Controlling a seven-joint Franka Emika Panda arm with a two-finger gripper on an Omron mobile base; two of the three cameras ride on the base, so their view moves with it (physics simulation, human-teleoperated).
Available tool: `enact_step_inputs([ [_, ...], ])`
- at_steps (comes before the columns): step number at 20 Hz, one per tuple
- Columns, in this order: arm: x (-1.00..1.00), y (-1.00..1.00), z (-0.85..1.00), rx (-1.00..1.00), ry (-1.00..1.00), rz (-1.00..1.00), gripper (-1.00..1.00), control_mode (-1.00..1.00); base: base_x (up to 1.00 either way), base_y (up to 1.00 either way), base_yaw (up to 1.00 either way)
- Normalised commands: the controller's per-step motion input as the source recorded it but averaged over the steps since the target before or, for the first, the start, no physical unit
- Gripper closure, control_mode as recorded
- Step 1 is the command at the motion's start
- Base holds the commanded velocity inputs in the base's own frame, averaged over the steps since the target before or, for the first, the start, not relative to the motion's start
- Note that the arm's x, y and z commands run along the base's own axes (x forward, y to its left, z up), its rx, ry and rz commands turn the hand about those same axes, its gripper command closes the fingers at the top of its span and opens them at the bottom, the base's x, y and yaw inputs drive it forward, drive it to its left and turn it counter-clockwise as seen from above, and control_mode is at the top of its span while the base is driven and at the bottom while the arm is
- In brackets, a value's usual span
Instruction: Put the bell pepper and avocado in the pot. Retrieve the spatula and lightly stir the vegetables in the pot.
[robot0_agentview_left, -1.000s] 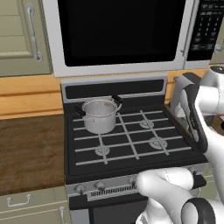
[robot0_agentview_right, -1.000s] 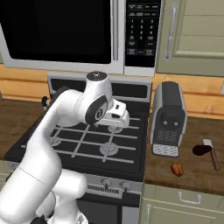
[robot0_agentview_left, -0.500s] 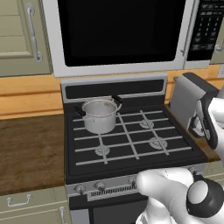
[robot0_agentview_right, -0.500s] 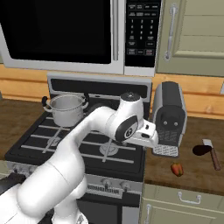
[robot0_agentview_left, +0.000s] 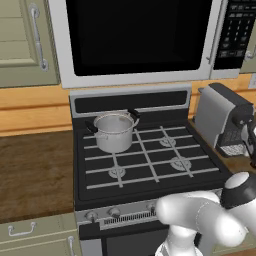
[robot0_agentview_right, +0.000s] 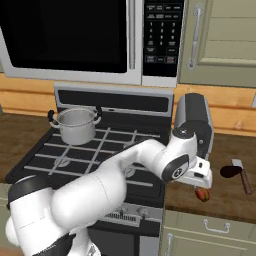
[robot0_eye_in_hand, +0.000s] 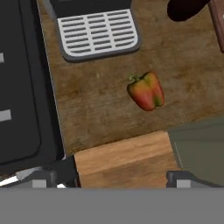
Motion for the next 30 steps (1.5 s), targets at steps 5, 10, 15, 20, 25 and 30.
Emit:
enact_step_inputs([
  [5, 0.47, -0.75, -0.28, 0.0, 0.0, 0.02, -1.0, -1.0, 0.0, 0.0, 0.0],
  [10, 0.55, -0.52, -0.29, 0.02, 0.0, 0.09, -1.0, -1.0, 0.0, 0.0, 0.0],
  [15, 0.32, -0.47, -0.45, 0.12, 0.07, 0.13, -1.0, -1.0, 0.0, 0.0, 0.0],
  [20, 0.14, -0.28, -0.41, 0.15, 0.08, 0.15, -1.0, -1.0, 0.0, 0.0, 0.0],
  [25, 0.09, -0.11, -0.34, 0.13, 0.11, 0.16, -1.0, -1.0, 0.0, 0.0, 0.0],
  [30, -0.16, 0.09, -0.49, 0.1, 0.12, 0.17, -1.0, -1.0, 0.0, 0.0, 0.0],
])
